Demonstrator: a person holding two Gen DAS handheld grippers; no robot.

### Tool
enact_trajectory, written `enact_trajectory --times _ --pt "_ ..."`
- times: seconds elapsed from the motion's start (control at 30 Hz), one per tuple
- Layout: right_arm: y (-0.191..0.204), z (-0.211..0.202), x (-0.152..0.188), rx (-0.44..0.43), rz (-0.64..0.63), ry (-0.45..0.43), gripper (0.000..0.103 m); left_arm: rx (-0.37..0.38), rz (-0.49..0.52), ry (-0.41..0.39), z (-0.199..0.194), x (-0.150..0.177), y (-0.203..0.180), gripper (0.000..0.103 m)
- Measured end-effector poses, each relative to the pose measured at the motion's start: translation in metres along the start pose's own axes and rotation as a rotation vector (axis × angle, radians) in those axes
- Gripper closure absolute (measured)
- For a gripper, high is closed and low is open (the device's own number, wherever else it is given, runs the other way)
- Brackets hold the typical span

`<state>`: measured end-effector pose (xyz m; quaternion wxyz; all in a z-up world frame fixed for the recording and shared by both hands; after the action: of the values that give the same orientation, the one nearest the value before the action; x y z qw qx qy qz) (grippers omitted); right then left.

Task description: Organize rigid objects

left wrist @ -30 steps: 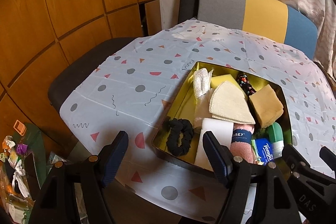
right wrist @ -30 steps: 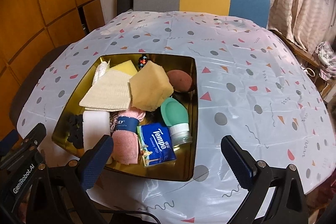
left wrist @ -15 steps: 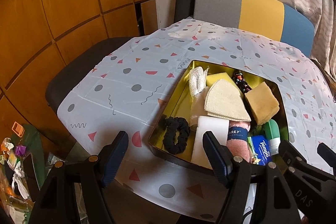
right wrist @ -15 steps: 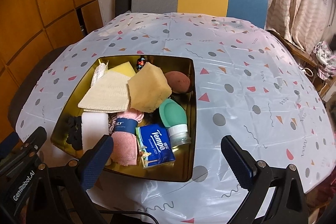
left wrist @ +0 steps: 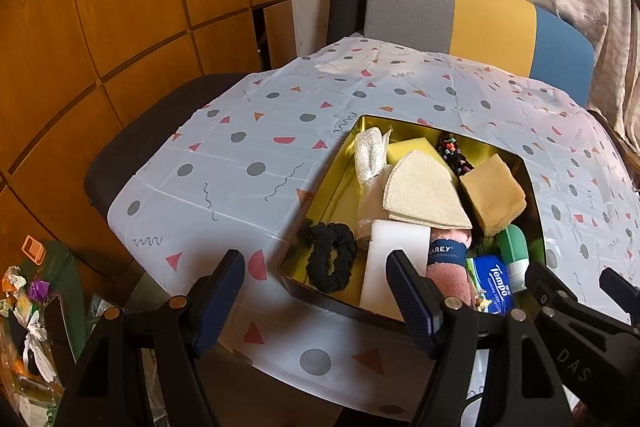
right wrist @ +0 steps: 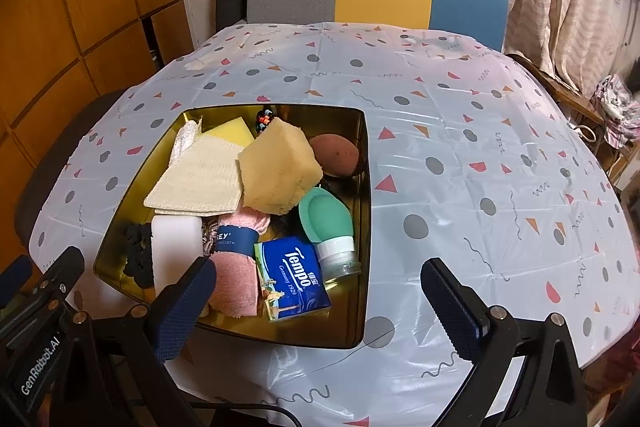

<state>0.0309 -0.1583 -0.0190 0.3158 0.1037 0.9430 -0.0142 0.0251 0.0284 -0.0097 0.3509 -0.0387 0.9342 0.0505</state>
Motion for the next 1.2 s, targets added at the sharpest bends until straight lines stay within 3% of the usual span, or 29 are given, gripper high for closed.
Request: enact_trajectory --times 1.2 --pt "-0.0008 0.0050 0.0025 -0.011 0.007 0.023 0.000 0.018 0.013 0.007 0.0011 0.0015 -0.0037 0.029"
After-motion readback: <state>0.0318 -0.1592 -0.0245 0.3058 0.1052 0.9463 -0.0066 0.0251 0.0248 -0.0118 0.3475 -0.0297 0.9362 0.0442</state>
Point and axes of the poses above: each gripper's, at about its wrist camera, not at the fingertips, and z roughly the way its jaws point, y to its left, x to its underside, the point moved 3 cm from there along z, roughly the way its jaws point, and after that the axes turned 1 degree about z, right-handed, at the moved point
